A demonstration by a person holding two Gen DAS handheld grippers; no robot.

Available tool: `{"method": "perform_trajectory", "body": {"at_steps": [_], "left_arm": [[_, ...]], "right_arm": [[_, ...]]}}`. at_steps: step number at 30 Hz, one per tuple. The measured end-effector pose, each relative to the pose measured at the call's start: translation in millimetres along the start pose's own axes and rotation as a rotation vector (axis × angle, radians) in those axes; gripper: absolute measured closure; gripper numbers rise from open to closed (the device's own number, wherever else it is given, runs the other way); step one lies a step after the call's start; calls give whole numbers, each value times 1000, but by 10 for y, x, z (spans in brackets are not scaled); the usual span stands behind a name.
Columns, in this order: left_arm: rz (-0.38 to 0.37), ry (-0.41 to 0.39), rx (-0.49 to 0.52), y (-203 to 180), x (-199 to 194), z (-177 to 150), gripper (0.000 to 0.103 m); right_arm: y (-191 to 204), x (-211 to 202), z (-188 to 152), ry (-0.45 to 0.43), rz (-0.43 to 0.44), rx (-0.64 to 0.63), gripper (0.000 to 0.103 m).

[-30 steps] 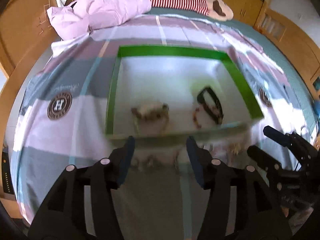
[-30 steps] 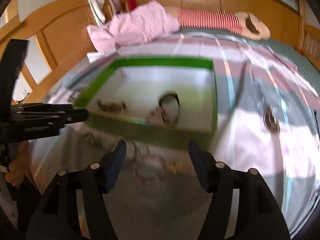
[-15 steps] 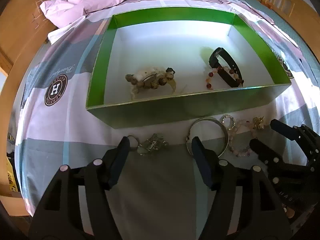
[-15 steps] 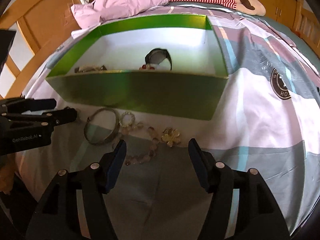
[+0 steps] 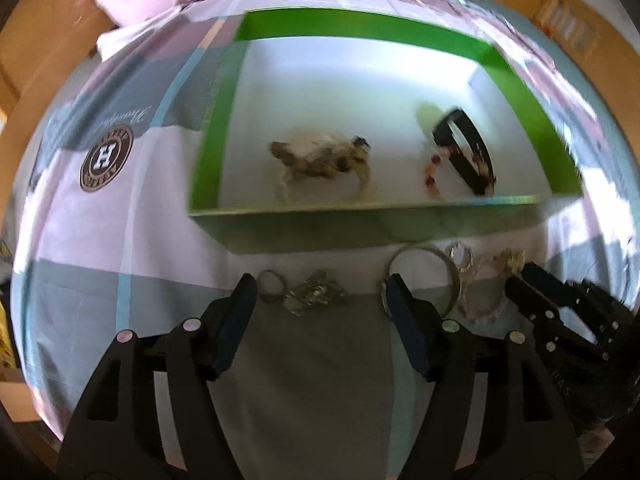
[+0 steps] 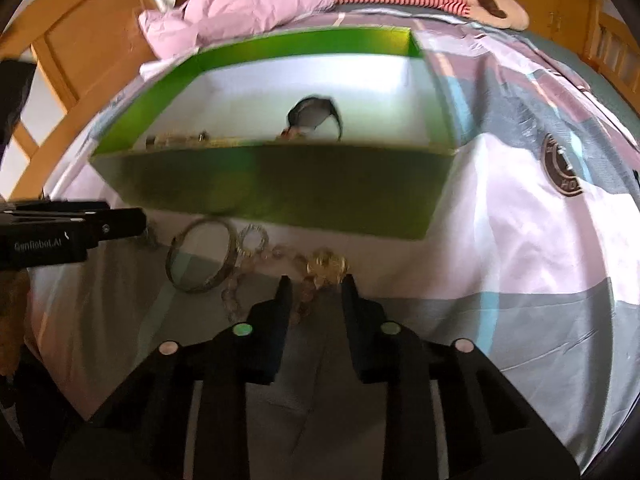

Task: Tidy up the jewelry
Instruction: 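Grasp the green jade pendant with the left tool while the right tool grasps the light pink bead bracelet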

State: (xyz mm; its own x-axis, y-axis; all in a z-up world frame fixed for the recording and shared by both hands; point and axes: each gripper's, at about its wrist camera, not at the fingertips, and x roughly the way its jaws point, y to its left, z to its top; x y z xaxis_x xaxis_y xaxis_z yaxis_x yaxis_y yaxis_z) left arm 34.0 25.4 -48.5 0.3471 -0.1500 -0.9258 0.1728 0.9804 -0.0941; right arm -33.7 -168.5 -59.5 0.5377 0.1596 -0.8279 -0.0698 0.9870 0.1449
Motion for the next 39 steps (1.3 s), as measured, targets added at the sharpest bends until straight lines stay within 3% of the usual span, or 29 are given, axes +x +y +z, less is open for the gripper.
{"method": "perform_trajectory", "body": {"at_steps": [7, 11, 16, 18, 24, 33, 39], "left_arm": [[-103, -7, -80, 158, -27, 50, 37], [-58, 7, -56, 114, 22, 40, 37], [-6, 36, -71, 151, 115, 40, 37], [0, 45, -86, 184, 132, 51, 37], [-13, 46, -126, 283, 124, 50, 37], [14, 63, -64, 77, 269, -2, 37], [74, 59, 7, -97, 375, -24, 37]], "right_arm": [[-199, -64, 75, -16, -58, 61, 76], [-253, -36, 76, 7, -55, 88, 76], [-23, -7, 47, 9, -23, -4, 73], [113, 20, 12, 26, 3, -48, 73], [229, 187, -91, 49, -44, -112, 73], [219, 191, -98, 47, -38, -106, 73], [231, 198, -110, 42, -42, -111, 73]]}}
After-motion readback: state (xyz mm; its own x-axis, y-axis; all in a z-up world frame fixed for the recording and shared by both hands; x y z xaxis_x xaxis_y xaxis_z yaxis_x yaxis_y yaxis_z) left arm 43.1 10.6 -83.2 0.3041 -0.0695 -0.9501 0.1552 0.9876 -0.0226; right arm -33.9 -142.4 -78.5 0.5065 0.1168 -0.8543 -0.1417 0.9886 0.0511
